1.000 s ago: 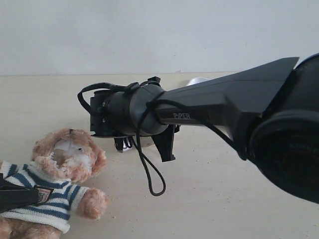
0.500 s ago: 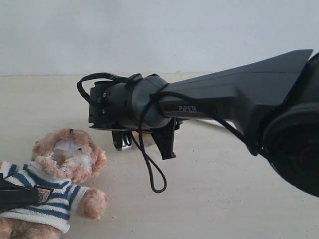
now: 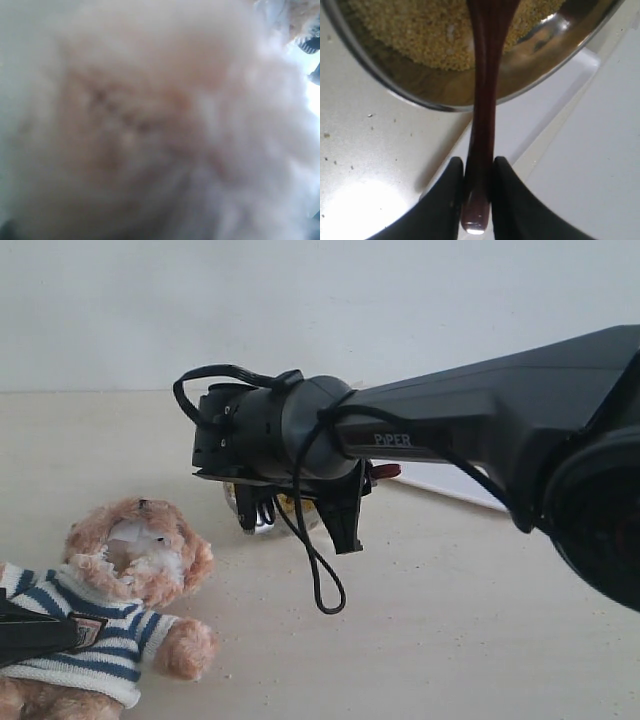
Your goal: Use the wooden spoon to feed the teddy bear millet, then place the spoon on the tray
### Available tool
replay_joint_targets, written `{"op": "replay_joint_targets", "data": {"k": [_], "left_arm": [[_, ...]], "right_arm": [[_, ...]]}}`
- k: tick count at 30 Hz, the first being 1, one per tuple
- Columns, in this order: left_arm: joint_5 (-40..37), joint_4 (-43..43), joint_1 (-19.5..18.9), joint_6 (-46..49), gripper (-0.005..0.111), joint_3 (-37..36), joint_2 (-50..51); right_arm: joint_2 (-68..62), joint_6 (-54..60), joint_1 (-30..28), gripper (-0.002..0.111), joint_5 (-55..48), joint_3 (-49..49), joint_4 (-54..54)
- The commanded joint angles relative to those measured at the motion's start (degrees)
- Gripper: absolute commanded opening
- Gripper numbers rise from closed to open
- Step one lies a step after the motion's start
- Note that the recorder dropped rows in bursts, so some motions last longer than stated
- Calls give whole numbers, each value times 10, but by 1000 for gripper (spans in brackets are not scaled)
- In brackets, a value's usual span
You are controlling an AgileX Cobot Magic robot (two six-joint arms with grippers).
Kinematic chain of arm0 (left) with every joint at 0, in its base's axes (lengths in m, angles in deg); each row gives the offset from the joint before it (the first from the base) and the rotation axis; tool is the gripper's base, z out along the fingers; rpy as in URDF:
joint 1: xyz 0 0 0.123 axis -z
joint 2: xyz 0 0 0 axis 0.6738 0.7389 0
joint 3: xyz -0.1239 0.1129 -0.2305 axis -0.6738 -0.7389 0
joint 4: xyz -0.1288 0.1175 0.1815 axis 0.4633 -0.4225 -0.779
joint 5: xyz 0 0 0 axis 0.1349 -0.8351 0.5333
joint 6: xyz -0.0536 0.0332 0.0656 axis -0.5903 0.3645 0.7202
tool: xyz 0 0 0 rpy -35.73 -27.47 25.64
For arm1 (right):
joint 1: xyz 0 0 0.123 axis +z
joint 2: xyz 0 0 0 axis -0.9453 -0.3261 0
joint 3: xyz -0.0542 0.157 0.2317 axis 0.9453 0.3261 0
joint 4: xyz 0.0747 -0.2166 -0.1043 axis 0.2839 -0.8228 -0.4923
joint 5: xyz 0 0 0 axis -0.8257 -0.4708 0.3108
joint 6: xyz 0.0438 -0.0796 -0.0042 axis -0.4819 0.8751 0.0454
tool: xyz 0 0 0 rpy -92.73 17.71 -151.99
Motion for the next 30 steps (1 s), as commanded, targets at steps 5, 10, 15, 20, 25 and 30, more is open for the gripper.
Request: {"op": "replay_joint_targets", "data": {"k": [5,10,15,20,25,30], "left_arm": [[11,6,-2,2,6,-2,-5],[11,6,-2,2,6,-2,-5],[12,6,-2,2,6,-2,-5],[12,6,-2,2,6,-2,-5],[12,6,-2,2,6,-2,-5],[12,6,-2,2,6,-2,-5]], "right_arm": [[12,-10,-24,1,-3,-4,41],[21,-27,-33,1,-3,-4,41],[25,-27,-33,1,-3,-4,41],[24,-27,-33,1,-3,-4,44],[25,-27,-33,1,-3,-4,61],[26,-28,-42,1,-3,-11,92]]}}
